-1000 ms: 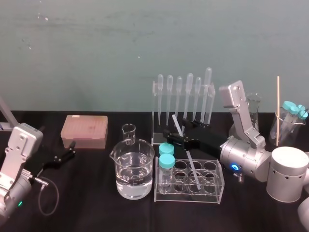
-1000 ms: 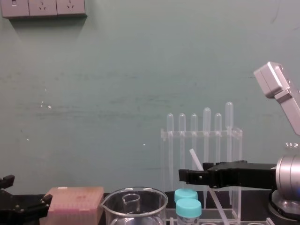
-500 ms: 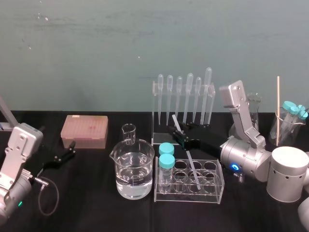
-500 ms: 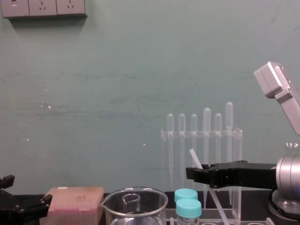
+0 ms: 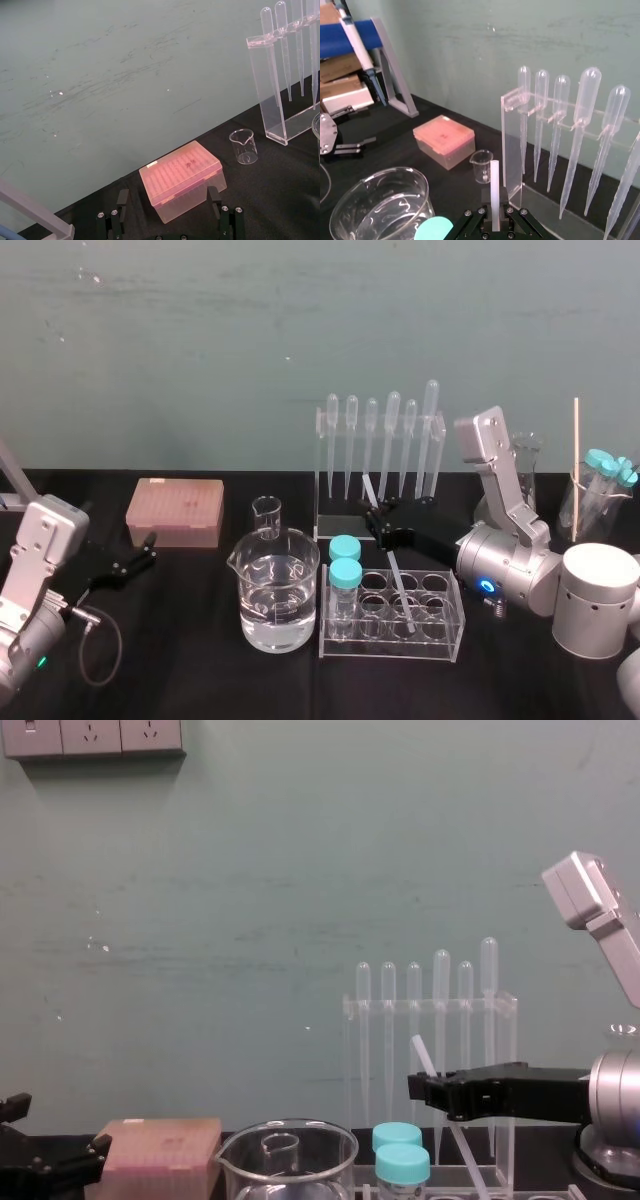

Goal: Pick up the stirring rod with one hand, then place it down.

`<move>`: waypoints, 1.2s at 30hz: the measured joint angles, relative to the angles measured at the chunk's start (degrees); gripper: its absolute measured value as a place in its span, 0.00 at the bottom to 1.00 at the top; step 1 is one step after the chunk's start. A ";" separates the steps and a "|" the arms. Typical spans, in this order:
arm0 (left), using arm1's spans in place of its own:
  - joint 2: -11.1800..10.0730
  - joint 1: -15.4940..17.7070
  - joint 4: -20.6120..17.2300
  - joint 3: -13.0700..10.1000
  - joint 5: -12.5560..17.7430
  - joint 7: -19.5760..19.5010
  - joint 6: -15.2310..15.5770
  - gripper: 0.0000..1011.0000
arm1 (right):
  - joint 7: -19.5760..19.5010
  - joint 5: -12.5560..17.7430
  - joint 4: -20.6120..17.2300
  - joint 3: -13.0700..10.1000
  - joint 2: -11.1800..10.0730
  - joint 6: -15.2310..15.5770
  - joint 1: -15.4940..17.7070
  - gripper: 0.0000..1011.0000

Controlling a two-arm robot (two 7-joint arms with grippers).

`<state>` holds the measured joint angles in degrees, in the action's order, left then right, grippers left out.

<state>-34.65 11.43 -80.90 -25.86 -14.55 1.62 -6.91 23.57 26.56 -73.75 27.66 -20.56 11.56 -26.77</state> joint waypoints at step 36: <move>0.00 0.00 0.00 0.00 0.00 0.00 0.00 0.99 | 5.34 2.77 -13.48 -13.13 -0.31 -25.58 8.21 0.07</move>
<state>-34.64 11.43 -80.90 -25.86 -14.55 1.62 -6.91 28.91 29.33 -87.23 14.53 -20.87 -14.02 -18.56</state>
